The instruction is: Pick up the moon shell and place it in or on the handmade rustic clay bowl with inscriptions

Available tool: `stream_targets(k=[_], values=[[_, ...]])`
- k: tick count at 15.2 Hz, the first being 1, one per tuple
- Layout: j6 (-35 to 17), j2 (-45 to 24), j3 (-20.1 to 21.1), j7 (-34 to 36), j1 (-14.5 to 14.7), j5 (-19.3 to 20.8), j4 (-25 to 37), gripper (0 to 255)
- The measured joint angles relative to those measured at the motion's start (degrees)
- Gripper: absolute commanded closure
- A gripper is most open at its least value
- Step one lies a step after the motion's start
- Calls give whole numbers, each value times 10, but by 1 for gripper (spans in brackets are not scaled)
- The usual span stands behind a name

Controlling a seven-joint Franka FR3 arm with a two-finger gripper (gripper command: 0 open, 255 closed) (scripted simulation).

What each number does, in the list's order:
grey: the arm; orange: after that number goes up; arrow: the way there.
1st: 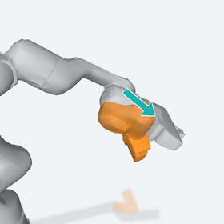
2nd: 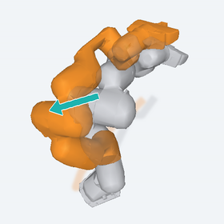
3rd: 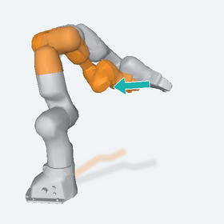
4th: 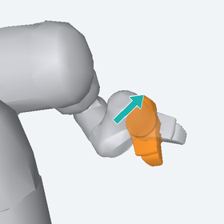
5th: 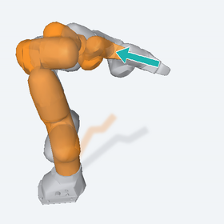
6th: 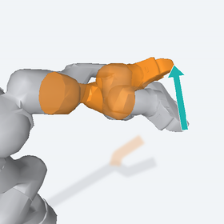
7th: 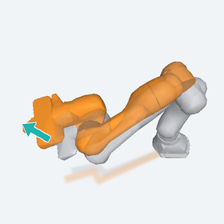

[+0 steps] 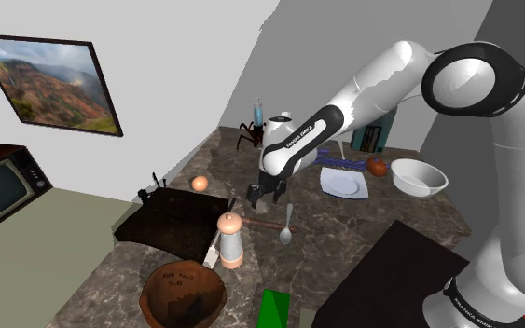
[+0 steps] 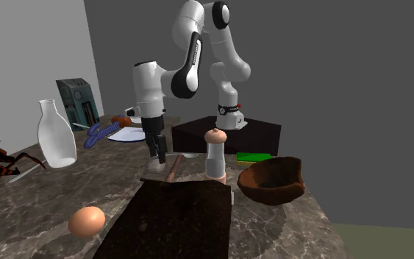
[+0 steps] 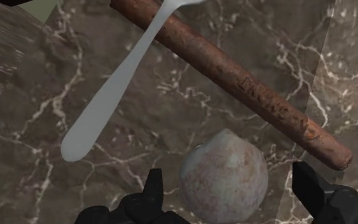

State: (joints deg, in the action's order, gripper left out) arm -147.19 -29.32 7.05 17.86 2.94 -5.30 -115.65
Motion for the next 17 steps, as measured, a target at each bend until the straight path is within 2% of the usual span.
stream_targets(k=[4, 10, 11, 17], values=[[-19, -28, -1, 1, 3, 1, 8, 0], [-23, -33, -1, 1, 4, 2, 10, 0], [-23, -33, -1, 1, 4, 2, 10, 255], [-23, -33, -1, 1, 4, 2, 11, 255]])
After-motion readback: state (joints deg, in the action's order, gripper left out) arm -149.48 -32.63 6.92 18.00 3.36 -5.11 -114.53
